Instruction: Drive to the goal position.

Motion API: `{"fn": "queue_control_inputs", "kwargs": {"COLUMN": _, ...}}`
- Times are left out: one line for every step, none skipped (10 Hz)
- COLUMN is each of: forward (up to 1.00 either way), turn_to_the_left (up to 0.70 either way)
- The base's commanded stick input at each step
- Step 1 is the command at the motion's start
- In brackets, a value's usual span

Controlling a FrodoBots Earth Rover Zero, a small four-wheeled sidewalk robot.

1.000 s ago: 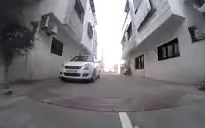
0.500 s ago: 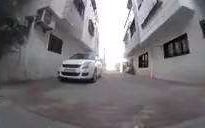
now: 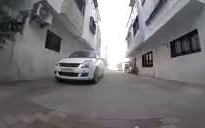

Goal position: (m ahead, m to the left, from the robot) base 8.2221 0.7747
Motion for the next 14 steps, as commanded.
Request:
{"fn": "queue_control_inputs", "kwargs": {"forward": 1.00, "turn_to_the_left": -0.40}}
{"fn": "queue_control_inputs", "kwargs": {"forward": 1.00, "turn_to_the_left": -0.40}}
{"fn": "queue_control_inputs", "kwargs": {"forward": 1.00, "turn_to_the_left": -0.40}}
{"fn": "queue_control_inputs", "kwargs": {"forward": 1.00, "turn_to_the_left": -0.40}}
{"fn": "queue_control_inputs", "kwargs": {"forward": 1.00, "turn_to_the_left": -0.19}}
{"fn": "queue_control_inputs", "kwargs": {"forward": 1.00, "turn_to_the_left": 0.00}}
{"fn": "queue_control_inputs", "kwargs": {"forward": 1.00, "turn_to_the_left": 0.00}}
{"fn": "queue_control_inputs", "kwargs": {"forward": 1.00, "turn_to_the_left": 0.00}}
{"fn": "queue_control_inputs", "kwargs": {"forward": 1.00, "turn_to_the_left": 0.00}}
{"fn": "queue_control_inputs", "kwargs": {"forward": 1.00, "turn_to_the_left": 0.00}}
{"fn": "queue_control_inputs", "kwargs": {"forward": 1.00, "turn_to_the_left": 0.00}}
{"fn": "queue_control_inputs", "kwargs": {"forward": 1.00, "turn_to_the_left": 0.00}}
{"fn": "queue_control_inputs", "kwargs": {"forward": 1.00, "turn_to_the_left": 0.00}}
{"fn": "queue_control_inputs", "kwargs": {"forward": 1.00, "turn_to_the_left": 0.00}}
